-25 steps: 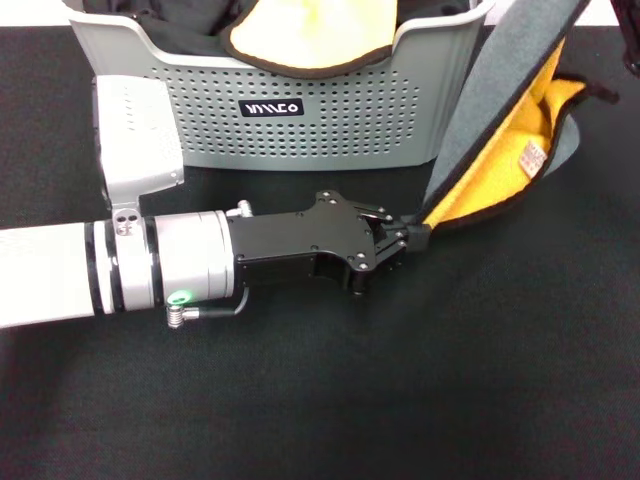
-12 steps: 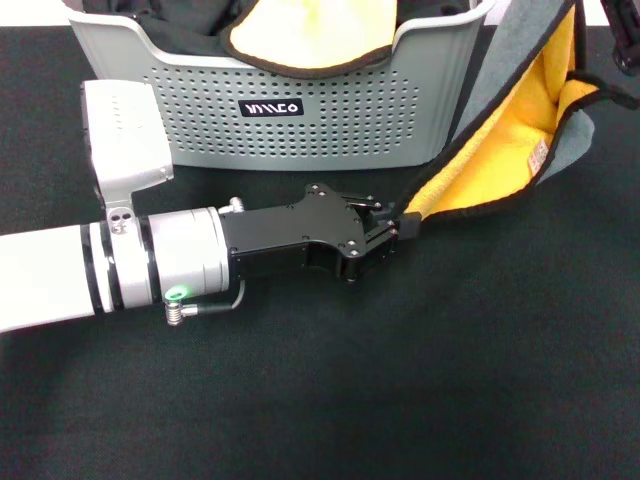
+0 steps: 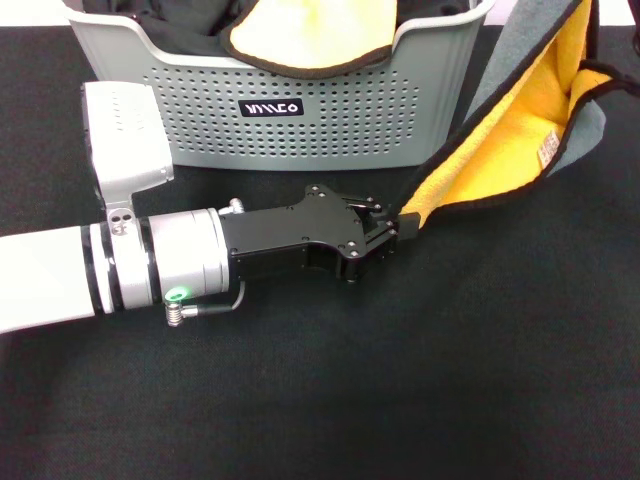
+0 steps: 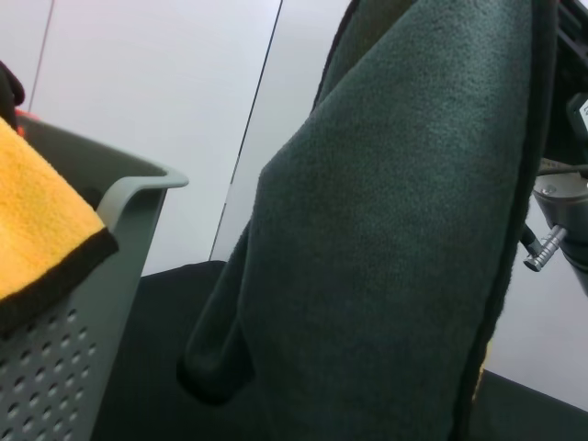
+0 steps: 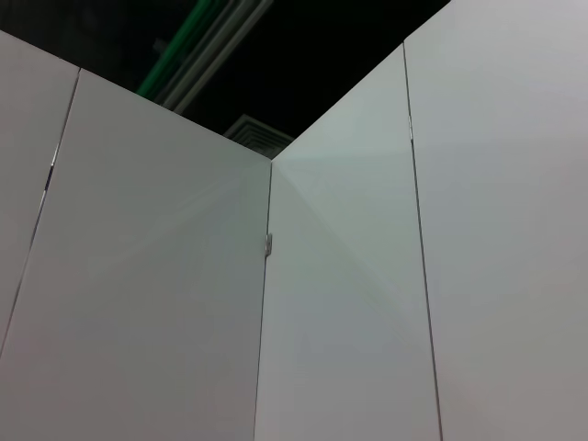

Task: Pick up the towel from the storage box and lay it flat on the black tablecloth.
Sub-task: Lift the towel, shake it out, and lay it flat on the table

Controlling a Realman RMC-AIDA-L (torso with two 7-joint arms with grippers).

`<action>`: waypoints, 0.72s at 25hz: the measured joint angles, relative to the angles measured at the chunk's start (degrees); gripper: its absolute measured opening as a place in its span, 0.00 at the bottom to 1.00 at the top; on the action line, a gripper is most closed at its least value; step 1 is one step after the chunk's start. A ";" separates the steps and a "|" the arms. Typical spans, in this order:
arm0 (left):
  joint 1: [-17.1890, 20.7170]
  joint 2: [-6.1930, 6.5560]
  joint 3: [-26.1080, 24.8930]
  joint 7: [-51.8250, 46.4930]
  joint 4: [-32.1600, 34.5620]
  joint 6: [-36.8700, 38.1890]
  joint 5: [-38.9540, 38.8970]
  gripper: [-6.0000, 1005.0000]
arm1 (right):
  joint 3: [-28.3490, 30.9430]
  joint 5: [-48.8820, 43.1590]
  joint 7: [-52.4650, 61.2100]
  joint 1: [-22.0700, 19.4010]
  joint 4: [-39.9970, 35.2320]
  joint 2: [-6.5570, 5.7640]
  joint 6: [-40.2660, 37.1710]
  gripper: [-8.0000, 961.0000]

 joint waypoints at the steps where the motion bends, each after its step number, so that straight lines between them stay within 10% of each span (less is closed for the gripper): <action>1: 0.00 0.00 0.00 0.00 0.00 0.01 0.00 0.10 | 0.00 0.00 0.01 -0.02 0.00 0.01 0.01 0.02; 10: 0.02 0.08 -2.16 -0.81 -0.36 1.15 -0.04 0.05 | -0.05 -0.11 0.73 -0.18 2.23 0.03 -0.24 0.02; 18: -0.26 0.33 -20.46 -1.76 0.28 15.90 -2.77 0.04 | -0.05 -1.28 2.63 -0.15 12.45 0.05 -0.47 0.02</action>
